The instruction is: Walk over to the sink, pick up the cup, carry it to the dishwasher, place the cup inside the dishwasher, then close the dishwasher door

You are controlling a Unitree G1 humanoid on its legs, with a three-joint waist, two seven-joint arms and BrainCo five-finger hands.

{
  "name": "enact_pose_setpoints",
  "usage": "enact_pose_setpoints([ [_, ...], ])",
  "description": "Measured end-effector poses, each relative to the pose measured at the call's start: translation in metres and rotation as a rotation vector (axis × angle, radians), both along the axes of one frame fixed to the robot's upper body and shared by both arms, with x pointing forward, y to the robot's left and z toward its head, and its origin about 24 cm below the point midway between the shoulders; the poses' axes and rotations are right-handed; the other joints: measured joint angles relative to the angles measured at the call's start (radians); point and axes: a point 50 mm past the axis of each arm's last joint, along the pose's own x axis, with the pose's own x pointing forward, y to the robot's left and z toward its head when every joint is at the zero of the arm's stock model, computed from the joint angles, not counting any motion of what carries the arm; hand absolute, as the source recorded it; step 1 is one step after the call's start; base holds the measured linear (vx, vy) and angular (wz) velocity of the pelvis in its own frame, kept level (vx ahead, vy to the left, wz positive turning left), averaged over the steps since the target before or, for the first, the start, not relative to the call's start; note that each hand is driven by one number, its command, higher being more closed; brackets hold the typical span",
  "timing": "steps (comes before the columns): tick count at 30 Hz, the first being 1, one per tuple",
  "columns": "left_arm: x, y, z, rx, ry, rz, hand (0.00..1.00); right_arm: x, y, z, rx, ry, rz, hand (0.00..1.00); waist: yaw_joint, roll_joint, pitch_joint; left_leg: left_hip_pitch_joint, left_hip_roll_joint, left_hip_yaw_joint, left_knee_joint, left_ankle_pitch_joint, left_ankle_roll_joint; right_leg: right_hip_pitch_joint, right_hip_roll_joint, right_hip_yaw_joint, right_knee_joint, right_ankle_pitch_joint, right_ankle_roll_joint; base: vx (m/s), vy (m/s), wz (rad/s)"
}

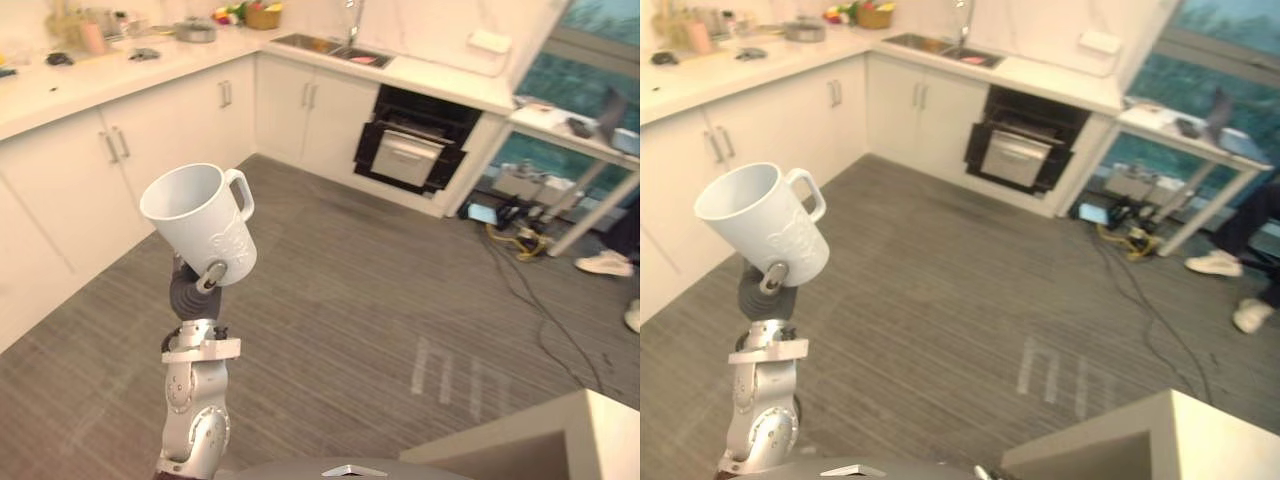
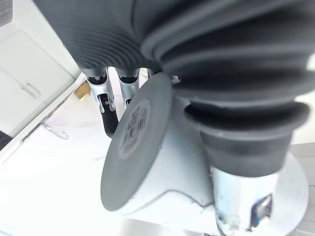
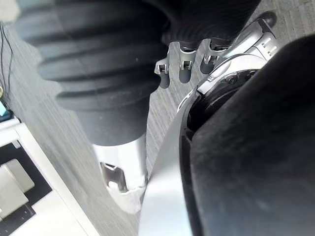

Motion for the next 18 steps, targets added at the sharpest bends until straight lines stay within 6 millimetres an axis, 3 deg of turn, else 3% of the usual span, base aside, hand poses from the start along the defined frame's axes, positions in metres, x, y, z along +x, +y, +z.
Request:
enact_pose_setpoints([
  [1,-0.002,0.003,-0.003,-0.006,0.015,0.013,1.0,0.001,-0.003,0.0,-0.005,-0.001,0.011,0.0,0.005,0.002,0.006,-0.022,0.009,-0.007,0.044,-0.004,-0.005,0.016,0.001,-0.001,-0.005,-0.005,0.004,0.14,0.123,0.04],
  [2,-0.002,0.005,-0.009,-0.01,0.038,0.015,1.0,0.001,-0.006,0.0,-0.006,0.009,0.01,0.0,0.013,0.003,0.01,-0.024,-0.027,-0.003,0.003,-0.062,0.019,0.045,-0.025,-0.004,-0.015,-0.018,0.021,0.19,0.146,0.22],
  [4,-0.002,0.009,-0.013,0.002,0.048,0.012,1.0,0.003,-0.014,0.001,-0.016,0.009,0.009,0.0,0.012,0.001,0.013,-0.019,-0.105,0.01,-0.19,-0.082,0.044,0.086,-0.063,-0.007,-0.047,-0.031,0.043,0.23,0.169,0.27],
  [5,-0.002,0.013,-0.013,0.007,0.045,0.024,1.0,0.008,-0.02,0.003,-0.021,-0.016,-0.001,0.0,0.008,0.009,0.021,-0.013,-0.158,-0.012,-0.374,-0.016,0.056,0.105,-0.084,-0.001,-0.071,-0.04,0.06,0.21,0.188,0.01],
  [6,-0.002,0.016,-0.014,0.011,0.049,0.034,1.0,0.01,-0.022,0.002,-0.021,-0.021,-0.008,0.0,0.012,0.007,0.029,0.006,-0.183,-0.016,-0.409,0.067,0.079,0.121,-0.097,0.015,-0.09,-0.043,0.064,0.31,0.234,-0.08],
  [7,-0.001,0.022,-0.019,0.018,0.071,0.06,1.0,0.012,-0.02,0.0,-0.01,-0.017,-0.032,0.0,0.014,-0.002,0.033,0.048,-0.22,0.003,-0.427,0.031,0.096,0.161,-0.097,0.049,-0.13,-0.035,0.077,0.4,0.165,-0.12],
  [8,0.001,0.024,-0.022,0.012,0.085,0.078,1.0,0.015,-0.022,0.0,-0.011,-0.022,-0.038,0.0,0.018,0.015,0.053,0.036,-0.203,-0.004,-0.358,-0.012,0.086,0.16,-0.06,0.057,-0.105,-0.003,0.068,0.41,0.121,-0.18],
  [9,0.0,0.026,-0.024,0.008,0.093,0.088,1.0,0.016,-0.022,0.0,-0.011,-0.024,-0.036,0.0,0.03,0.018,0.056,0.025,-0.194,-0.017,-0.303,-0.031,0.087,0.159,-0.051,0.04,-0.099,0.002,0.035,0.37,0.12,-0.43],
  [10,-0.001,0.028,-0.025,0.011,0.097,0.084,1.0,0.02,-0.022,0.001,-0.007,-0.037,-0.037,0.0,0.051,0.02,0.064,-0.051,-0.201,-0.068,-0.172,-0.068,0.072,0.17,-0.069,0.071,-0.105,0.009,0.025,0.22,0.117,-0.54],
  [11,-0.001,0.025,-0.025,0.008,0.089,0.068,1.0,0.022,-0.024,0.001,-0.008,-0.042,-0.049,0.0,0.053,0.023,0.055,-0.04,-0.218,-0.12,-0.26,-0.083,0.08,0.167,-0.073,0.083,-0.095,0.004,0.033,0.25,0.192,-0.54],
  [12,0.002,0.024,-0.026,0.024,0.092,0.049,1.0,0.023,-0.024,0.0,-0.003,-0.043,-0.086,0.0,0.049,-0.006,0.049,-0.009,-0.251,-0.087,-0.283,-0.094,0.11,0.154,-0.113,0.093,-0.04,-0.009,0.055,0.26,0.149,-0.26],
  [13,0.004,0.022,-0.027,0.028,0.096,0.034,1.0,0.023,-0.023,0.0,0.002,-0.045,-0.088,0.0,0.043,-0.013,0.04,0.003,-0.27,-0.077,-0.294,-0.099,0.12,0.128,-0.134,0.1,0.013,-0.006,0.064,0.35,0.197,-0.06],
  [14,0.012,0.015,-0.021,0.036,0.069,-0.019,1.0,0.02,-0.021,0.0,0.013,-0.065,-0.133,0.0,0.034,-0.013,0.036,0.031,-0.296,-0.066,-0.299,-0.12,0.146,0.053,-0.171,0.111,0.207,0.023,0.117,0.33,0.149,0.08],
  [15,0.015,0.014,-0.018,0.044,0.055,-0.035,1.0,0.02,-0.022,0.0,0.013,-0.077,-0.163,0.0,0.03,-0.018,0.036,0.052,-0.308,-0.058,-0.305,-0.127,0.157,0.017,-0.191,0.115,0.284,0.051,0.143,0.35,0.175,-0.01],
  [16,0.017,0.011,-0.015,0.052,0.042,-0.056,1.0,0.021,-0.022,0.001,0.014,-0.099,-0.188,0.0,0.029,-0.027,0.04,0.096,-0.326,-0.042,-0.329,-0.147,0.162,-0.029,-0.221,0.123,0.401,0.118,0.162,0.37,0.174,-0.26],
  [17,0.018,0.01,-0.015,0.059,0.042,-0.072,1.0,0.022,-0.023,0.002,0.013,-0.122,-0.203,0.0,0.027,-0.032,0.044,0.189,-0.352,-0.034,-0.396,-0.154,0.172,-0.078,-0.249,0.146,0.529,0.263,0.151,0.45,0.19,-0.32],
  [18,0.018,0.003,-0.012,0.073,0.039,-0.11,1.0,0.02,-0.021,0.002,0.017,-0.139,-0.207,0.0,0.014,-0.015,0.046,0.269,-0.356,-0.039,-0.467,-0.149,0.181,-0.128,-0.226,0.168,0.647,0.289,0.134,0.38,0.141,-0.24],
])
